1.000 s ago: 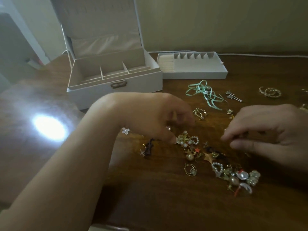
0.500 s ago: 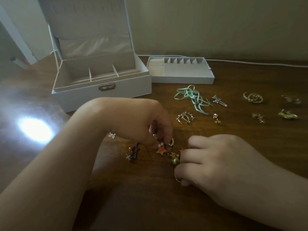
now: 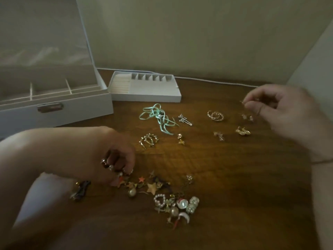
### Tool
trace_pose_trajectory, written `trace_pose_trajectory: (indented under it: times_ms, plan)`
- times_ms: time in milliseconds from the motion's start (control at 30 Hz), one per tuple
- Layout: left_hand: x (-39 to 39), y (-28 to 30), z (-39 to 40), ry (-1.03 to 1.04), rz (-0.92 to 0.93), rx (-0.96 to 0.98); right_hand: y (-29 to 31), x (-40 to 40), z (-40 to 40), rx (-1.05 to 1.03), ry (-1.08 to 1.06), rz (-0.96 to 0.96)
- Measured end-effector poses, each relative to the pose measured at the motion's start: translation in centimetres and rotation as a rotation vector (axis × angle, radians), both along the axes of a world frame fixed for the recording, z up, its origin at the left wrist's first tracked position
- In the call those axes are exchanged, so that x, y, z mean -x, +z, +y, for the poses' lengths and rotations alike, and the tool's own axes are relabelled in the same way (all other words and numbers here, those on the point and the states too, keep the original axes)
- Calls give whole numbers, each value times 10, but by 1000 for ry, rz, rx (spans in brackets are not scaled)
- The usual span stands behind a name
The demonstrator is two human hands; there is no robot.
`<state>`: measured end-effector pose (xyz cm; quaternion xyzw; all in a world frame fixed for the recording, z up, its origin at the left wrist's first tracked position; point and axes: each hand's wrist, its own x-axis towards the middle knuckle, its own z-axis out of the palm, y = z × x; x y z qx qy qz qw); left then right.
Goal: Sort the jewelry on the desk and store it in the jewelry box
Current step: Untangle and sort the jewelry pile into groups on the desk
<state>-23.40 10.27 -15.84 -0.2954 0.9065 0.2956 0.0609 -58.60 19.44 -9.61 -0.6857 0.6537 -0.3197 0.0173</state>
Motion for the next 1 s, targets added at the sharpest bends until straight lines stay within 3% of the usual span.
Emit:
trace_pose_trajectory:
  times_ms: [100, 200, 367, 567, 733, 900, 1000]
  plan:
    - [-2, -2, 3, 31, 110, -20, -10, 55, -6, -205, -368, 101]
    - [-5, -6, 2, -6, 143, -24, -22, 80, -10, -451, -542, 84]
    - [-5, 0, 5, 11, 142, -1, -33, 87, -18, -621, -555, 56]
    - [-8, 30, 18, -37, 17, 28, -31, 86, -14, -535, -514, 33]
    - [-9, 38, 25, -8, -13, 3, -42, 135, -18, -325, -389, 134]
    - [-13, 40, 24, 20, -17, -6, -4, -33, 9, -131, 67, 98]
    - [-17, 41, 22, 35, -41, -2, -12, -110, 24, -237, 481, 73]
